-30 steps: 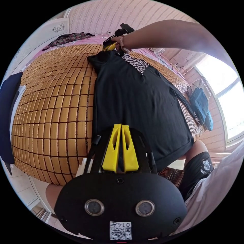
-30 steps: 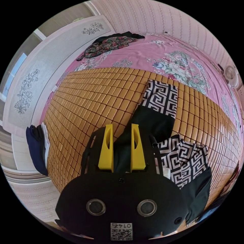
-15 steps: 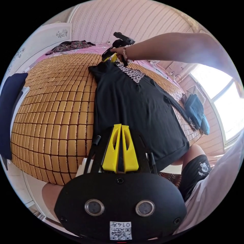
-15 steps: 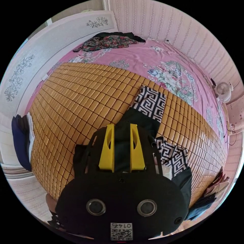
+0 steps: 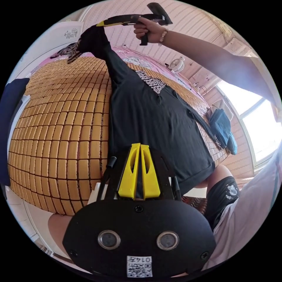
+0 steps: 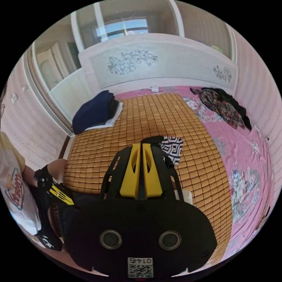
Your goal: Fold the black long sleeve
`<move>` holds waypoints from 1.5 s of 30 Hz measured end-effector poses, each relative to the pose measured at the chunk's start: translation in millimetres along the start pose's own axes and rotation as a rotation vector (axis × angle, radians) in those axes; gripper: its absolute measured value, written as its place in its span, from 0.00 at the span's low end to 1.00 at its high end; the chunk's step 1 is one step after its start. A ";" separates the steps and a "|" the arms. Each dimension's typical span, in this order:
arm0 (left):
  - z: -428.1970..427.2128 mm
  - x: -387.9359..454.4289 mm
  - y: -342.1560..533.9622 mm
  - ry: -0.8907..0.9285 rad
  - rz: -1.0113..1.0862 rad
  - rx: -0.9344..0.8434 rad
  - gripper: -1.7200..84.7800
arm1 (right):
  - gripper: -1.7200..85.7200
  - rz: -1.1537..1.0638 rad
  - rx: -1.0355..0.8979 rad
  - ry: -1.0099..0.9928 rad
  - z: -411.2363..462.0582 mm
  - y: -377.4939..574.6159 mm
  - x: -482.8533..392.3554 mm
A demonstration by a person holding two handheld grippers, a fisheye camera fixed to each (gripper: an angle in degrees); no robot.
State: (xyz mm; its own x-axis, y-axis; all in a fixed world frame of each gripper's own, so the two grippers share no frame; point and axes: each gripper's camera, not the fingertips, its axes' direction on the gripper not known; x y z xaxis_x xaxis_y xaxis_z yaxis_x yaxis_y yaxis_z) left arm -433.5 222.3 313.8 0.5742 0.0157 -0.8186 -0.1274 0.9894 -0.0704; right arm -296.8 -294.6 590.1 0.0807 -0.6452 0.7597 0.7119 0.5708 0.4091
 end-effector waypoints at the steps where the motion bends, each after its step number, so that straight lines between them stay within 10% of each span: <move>1: -13.0 -0.7 1.3 0.006 -0.002 0.037 0.01 | 0.02 -0.043 0.087 -0.052 -15.0 -6.8 -11.5; 17: -184.0 -121.0 63.9 -0.408 -0.360 0.211 0.02 | 0.10 0.364 -0.305 0.081 79.6 73.3 -4.5; 30: -154.0 -217.6 12.8 -0.418 -0.366 0.002 0.05 | 0.13 0.331 -0.473 0.084 185.9 40.7 -15.4; 37: -269.5 -177.0 66.0 -0.477 -0.282 0.491 0.05 | 0.13 0.429 -0.349 0.031 170.4 54.0 -22.1; 45: -246.4 -220.8 140.6 -0.331 -0.605 0.397 0.09 | 0.13 0.307 -0.399 -0.006 180.8 73.0 -65.7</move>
State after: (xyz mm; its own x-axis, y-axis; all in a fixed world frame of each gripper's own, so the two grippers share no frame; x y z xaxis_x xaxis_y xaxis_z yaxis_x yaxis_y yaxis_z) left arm -777.4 322.3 344.2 0.6698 -0.5602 -0.4874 0.5455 0.8165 -0.1890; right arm -376.3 -118.7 661.4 0.3253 -0.4742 0.8181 0.8671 0.4947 -0.0581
